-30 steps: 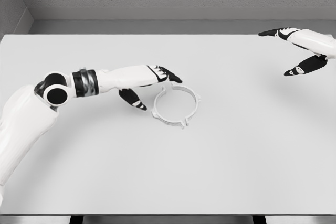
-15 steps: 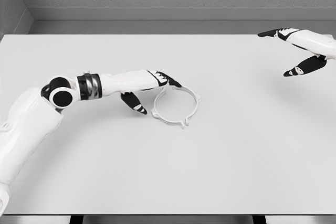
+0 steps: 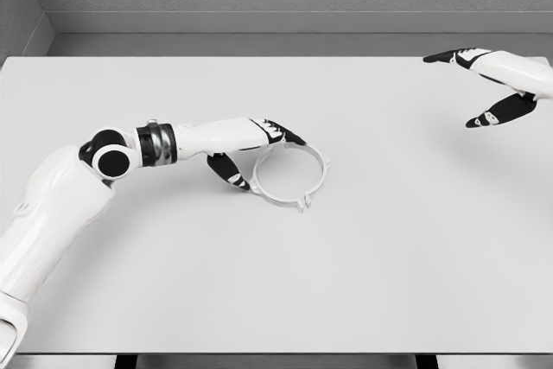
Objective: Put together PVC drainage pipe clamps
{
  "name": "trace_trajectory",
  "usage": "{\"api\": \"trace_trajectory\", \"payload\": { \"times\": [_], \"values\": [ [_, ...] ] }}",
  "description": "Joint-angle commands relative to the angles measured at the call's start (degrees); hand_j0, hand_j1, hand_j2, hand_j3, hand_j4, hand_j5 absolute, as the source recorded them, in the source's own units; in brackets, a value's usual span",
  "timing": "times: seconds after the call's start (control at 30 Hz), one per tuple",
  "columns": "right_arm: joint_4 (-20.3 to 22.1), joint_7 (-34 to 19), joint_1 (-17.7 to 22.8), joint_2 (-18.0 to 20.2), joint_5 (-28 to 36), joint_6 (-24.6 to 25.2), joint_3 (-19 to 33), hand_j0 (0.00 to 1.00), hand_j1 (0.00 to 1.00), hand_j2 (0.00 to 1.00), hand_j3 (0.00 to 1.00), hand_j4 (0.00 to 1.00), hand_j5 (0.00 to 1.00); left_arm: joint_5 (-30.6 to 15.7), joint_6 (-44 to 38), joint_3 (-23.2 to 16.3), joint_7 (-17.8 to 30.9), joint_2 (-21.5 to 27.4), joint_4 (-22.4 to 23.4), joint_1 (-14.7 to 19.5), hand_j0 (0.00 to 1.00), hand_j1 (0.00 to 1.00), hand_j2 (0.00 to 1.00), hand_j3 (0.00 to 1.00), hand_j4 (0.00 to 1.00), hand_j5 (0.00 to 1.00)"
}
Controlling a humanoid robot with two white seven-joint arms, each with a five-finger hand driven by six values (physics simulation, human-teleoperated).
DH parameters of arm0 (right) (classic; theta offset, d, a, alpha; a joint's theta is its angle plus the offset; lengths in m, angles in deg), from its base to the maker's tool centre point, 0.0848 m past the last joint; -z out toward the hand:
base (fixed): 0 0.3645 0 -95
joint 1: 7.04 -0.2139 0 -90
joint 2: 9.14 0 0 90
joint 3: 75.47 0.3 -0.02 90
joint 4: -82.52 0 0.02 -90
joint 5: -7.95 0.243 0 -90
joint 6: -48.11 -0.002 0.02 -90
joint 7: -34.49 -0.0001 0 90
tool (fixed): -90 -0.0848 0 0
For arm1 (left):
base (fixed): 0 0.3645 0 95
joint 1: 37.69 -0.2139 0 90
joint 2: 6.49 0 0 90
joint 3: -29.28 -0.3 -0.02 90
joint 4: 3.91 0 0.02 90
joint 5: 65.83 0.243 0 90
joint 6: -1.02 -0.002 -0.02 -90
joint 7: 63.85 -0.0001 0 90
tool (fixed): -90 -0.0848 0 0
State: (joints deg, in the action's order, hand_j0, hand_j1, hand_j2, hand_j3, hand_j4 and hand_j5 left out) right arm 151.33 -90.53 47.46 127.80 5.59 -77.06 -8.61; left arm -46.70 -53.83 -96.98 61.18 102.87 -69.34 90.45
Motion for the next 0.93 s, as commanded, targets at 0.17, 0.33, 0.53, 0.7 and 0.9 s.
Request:
{"api": "trace_trajectory", "payload": {
  "times": [0.17,0.33,0.53,0.7,0.9],
  "values": [
    [0.19,0.03,0.00,0.08,0.43,0.17,0.03,1.00,1.00,1.00,1.00,1.00,1.00,0.82,-0.14,0.04,-0.03,-1.42,2.06,0.26,1.00,1.00,1.00,1.00,1.00,1.00],
    [0.19,0.03,0.00,0.08,0.43,0.17,0.03,1.00,1.00,1.00,1.00,1.00,1.00,0.82,-0.14,0.13,-0.03,-1.42,2.06,0.35,1.00,1.00,1.00,1.00,1.00,1.00],
    [0.19,0.03,0.00,0.17,0.43,0.17,0.12,1.00,1.00,1.00,1.00,1.00,1.00,0.20,-0.14,5.05,-0.03,1.30,1.45,1.32,1.00,1.00,1.00,1.00,1.00,1.00],
    [0.19,0.03,0.09,0.17,0.43,0.17,0.12,1.00,1.00,1.00,1.00,1.00,1.00,-0.15,-0.14,9.88,-0.03,1.65,5.22,1.32,1.00,1.00,1.00,1.00,1.00,1.00],
    [0.28,0.03,0.09,0.17,0.43,0.17,0.12,1.00,1.00,1.00,1.00,1.00,1.00,-6.65,-0.14,10.59,-0.03,1.04,11.64,1.23,1.00,1.00,1.00,1.00,1.00,1.00]
  ]
}}
